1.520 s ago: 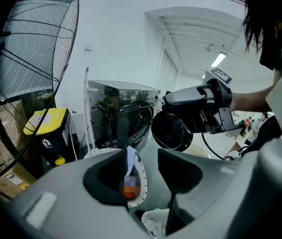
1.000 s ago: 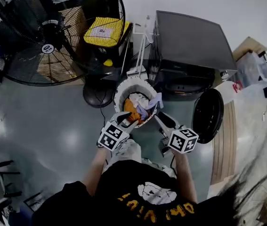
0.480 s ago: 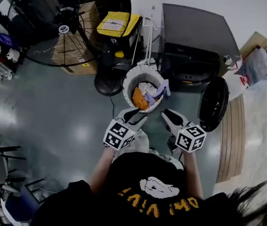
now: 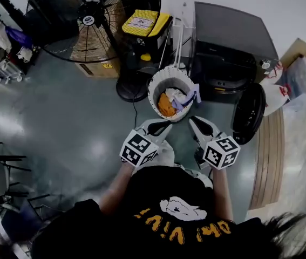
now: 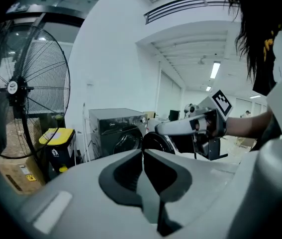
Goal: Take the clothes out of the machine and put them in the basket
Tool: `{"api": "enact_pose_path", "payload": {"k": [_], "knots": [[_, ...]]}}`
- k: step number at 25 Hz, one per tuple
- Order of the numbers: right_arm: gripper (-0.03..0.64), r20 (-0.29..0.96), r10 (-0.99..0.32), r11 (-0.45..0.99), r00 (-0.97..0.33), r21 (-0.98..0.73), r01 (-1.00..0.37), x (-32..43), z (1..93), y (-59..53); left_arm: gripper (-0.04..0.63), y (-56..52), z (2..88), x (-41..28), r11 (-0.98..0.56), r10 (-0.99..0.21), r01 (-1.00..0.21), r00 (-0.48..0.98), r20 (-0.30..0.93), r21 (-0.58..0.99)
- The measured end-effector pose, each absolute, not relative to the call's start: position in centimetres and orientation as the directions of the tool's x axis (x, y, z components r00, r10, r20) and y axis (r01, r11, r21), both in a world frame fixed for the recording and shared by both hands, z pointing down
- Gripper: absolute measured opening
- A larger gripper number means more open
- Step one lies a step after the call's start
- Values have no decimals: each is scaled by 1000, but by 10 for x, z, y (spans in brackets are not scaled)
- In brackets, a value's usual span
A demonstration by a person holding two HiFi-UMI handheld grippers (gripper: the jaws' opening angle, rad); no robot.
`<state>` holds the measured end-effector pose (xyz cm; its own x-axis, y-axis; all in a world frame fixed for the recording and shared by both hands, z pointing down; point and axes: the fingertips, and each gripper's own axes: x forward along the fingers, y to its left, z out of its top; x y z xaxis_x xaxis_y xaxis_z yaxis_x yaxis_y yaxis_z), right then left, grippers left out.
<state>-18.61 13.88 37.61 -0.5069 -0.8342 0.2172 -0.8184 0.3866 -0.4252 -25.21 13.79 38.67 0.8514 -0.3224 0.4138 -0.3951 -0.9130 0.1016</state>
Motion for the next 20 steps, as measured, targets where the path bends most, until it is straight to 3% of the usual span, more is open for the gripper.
{"api": "enact_pose_path", "payload": {"k": [7,20], "knots": [[21,201,-836,414,-511,-380,-827,-192,365,150,5,152,373,-247,-926,-311,-368,870,381,85],[21,196,-829,447,-523,-329,-832,-194,354,159,5,163,362,-236,-938,-292,-340,882,371,70]]}}
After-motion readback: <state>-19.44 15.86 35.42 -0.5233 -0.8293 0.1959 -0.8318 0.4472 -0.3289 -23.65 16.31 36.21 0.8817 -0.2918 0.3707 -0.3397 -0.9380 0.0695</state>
